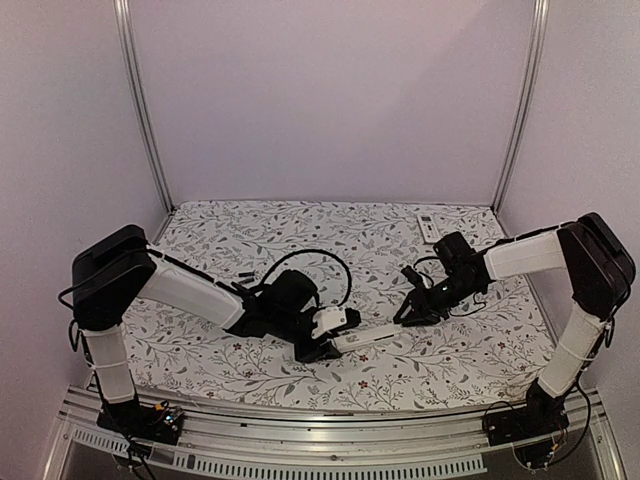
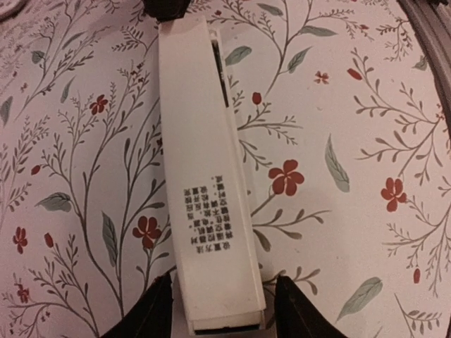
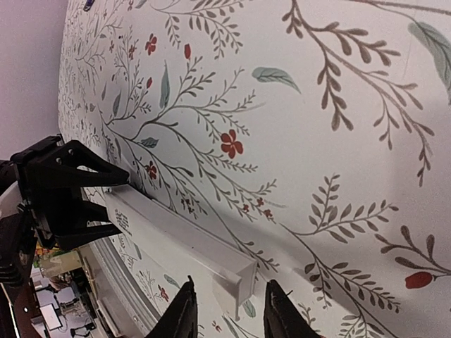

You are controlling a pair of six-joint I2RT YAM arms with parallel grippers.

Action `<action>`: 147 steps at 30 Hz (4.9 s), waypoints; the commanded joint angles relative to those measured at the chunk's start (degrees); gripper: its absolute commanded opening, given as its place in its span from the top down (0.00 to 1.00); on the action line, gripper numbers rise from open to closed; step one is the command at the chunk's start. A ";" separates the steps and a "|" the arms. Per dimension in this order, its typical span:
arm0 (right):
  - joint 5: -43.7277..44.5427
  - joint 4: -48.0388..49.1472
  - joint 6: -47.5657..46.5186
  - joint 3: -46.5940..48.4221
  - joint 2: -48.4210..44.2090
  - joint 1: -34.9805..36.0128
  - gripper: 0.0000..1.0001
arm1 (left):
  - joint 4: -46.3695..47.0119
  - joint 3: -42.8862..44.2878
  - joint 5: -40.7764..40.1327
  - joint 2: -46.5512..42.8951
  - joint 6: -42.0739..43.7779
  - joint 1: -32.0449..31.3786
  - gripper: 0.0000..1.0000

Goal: Load the batteries into the remote control
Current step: Load the battery cover onto the remote control without the battery cover, then press the battery cover on the remote control without the battery cover.

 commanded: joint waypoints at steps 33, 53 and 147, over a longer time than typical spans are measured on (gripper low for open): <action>-2.43 5.10 2.62 -2.87 -1.01 1.33 0.74 | 0.12 11.45 -2.17 9.68 -1.33 -3.19 0.67; 3.00 -1.21 1.89 -2.82 -5.56 1.42 0.70 | -1.37 11.32 -2.15 10.09 -0.85 -3.25 0.69; 33.12 -13.91 11.28 9.00 -2.79 16.16 1.00 | 0.39 9.61 -0.89 12.06 -2.72 -2.24 0.81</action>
